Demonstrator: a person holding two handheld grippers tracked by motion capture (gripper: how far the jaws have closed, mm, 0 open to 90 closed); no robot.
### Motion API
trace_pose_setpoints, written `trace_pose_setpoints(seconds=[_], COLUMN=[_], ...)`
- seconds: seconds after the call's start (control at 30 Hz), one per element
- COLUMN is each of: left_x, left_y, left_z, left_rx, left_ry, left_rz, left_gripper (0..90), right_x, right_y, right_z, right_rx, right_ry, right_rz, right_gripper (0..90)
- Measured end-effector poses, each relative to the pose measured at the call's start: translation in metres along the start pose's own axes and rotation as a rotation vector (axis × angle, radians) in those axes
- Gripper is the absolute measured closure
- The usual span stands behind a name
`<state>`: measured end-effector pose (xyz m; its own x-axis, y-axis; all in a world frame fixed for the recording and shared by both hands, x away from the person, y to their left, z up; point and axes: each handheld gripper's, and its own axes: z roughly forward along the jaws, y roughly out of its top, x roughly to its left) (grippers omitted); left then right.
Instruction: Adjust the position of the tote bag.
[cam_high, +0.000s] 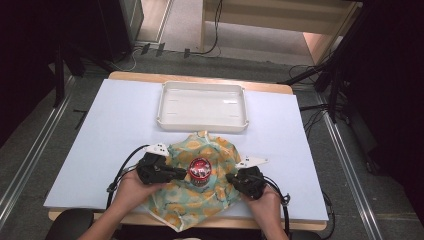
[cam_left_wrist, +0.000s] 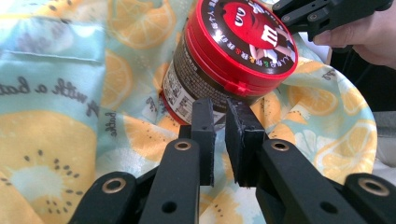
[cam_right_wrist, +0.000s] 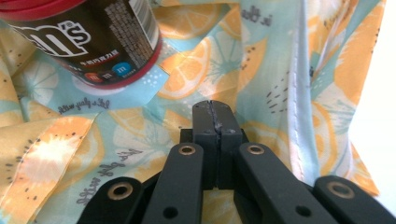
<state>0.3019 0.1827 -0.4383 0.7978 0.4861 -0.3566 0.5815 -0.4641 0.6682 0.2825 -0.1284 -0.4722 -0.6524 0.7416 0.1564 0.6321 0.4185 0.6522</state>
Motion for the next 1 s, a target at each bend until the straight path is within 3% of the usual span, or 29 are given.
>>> trace_pose_setpoints(seconds=[0.17, 0.27, 0.33, 0.47, 0.67, 0.8, 1.0], left_x=[0.001, 0.001, 0.001, -0.002, -0.004, -0.003, -0.003], left_y=[0.001, 0.002, 0.002, 0.003, 0.004, 0.005, 0.007], left_z=[-0.001, -0.002, -0.004, -0.006, -0.010, -0.013, -0.014], left_rx=[-0.007, -0.008, -0.014, 0.000, 0.004, -0.007, -0.015], left_ry=[-0.001, 0.006, -0.001, 0.007, 0.004, -0.008, -0.020], left_rz=[-0.003, -0.003, -0.007, 0.021, 0.054, 0.048, 0.079], left_gripper=[77.7, 75.7, 73.1, 69.3, 59.3, 48.8, 34.9], right_x=[-0.002, -0.004, -0.004, -0.004, -0.005, -0.006, -0.007], right_y=[0.001, 0.003, 0.005, 0.007, 0.009, 0.011, 0.013], right_z=[0.000, 0.000, -0.002, -0.007, -0.016, -0.017, -0.020], right_rx=[0.006, 0.001, -0.018, -0.045, -0.094, -0.092, -0.115], right_ry=[0.010, 0.055, 0.068, 0.076, 0.090, 0.104, 0.131], right_rz=[0.005, 0.022, 0.008, 0.004, 0.004, 0.010, 0.024], right_gripper=[90.0, 86.7, 85.1, 80.1, 69.4, 59.7, 46.9])
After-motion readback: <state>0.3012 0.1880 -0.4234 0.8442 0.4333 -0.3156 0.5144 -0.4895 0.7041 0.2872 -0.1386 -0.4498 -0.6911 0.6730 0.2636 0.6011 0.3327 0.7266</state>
